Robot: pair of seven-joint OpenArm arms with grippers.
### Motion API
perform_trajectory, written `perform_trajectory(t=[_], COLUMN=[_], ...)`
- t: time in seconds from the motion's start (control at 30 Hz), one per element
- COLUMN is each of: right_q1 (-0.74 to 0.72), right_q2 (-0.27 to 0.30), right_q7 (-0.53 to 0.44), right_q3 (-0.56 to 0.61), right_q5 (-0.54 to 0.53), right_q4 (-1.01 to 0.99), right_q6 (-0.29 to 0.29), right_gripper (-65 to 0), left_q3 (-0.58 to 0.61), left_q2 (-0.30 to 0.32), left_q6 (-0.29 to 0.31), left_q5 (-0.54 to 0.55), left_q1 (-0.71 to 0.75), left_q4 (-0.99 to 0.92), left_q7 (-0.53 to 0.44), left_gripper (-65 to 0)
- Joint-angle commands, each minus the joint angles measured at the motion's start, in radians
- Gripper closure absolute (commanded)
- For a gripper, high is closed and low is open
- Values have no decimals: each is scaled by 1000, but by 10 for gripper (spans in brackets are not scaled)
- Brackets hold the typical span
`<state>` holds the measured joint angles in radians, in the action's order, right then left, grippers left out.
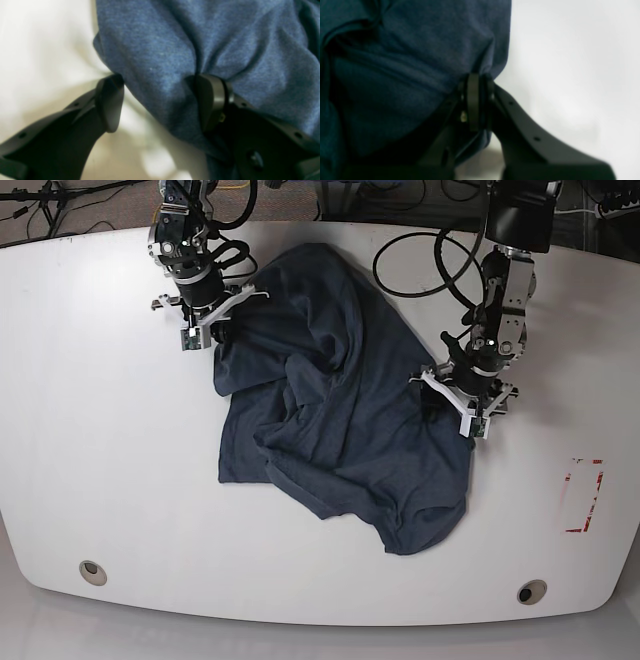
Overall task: Fold the T-shirt properly
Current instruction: 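Move the open left gripper over the T-shirt toward its hem, then grasp the T-shirt hem corner with the left gripper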
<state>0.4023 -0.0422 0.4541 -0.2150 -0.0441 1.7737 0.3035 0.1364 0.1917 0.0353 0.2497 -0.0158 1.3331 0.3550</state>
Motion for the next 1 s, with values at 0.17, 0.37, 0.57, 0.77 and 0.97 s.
perform_trajectory(t=[0.17,0.37,0.57,0.77,0.97], right_q1=[-7,-7,-10,-12,-12], right_q2=[0,0,1,1,5], right_q7=[-22,-22,-22,-22,-22], right_q3=[1,1,1,1,1], right_q5=[-3,-3,-3,-3,-3], right_q4=[22,22,21,21,19], right_q6=[1,1,1,1,1], right_gripper=[-32,-32,-32,-32,-32], left_q3=[-36,-39,-40,-42,-90], left_q2=[4,4,4,1,1], left_q6=[-5,-5,-5,-5,-4], left_q5=[6,7,7,7,7], left_q1=[29,40,44,46,40], left_q4=[89,168,257,346,386], left_q7=[49,86,115,189,210], left_gripper=[-414,-415,-440,-526,-529])
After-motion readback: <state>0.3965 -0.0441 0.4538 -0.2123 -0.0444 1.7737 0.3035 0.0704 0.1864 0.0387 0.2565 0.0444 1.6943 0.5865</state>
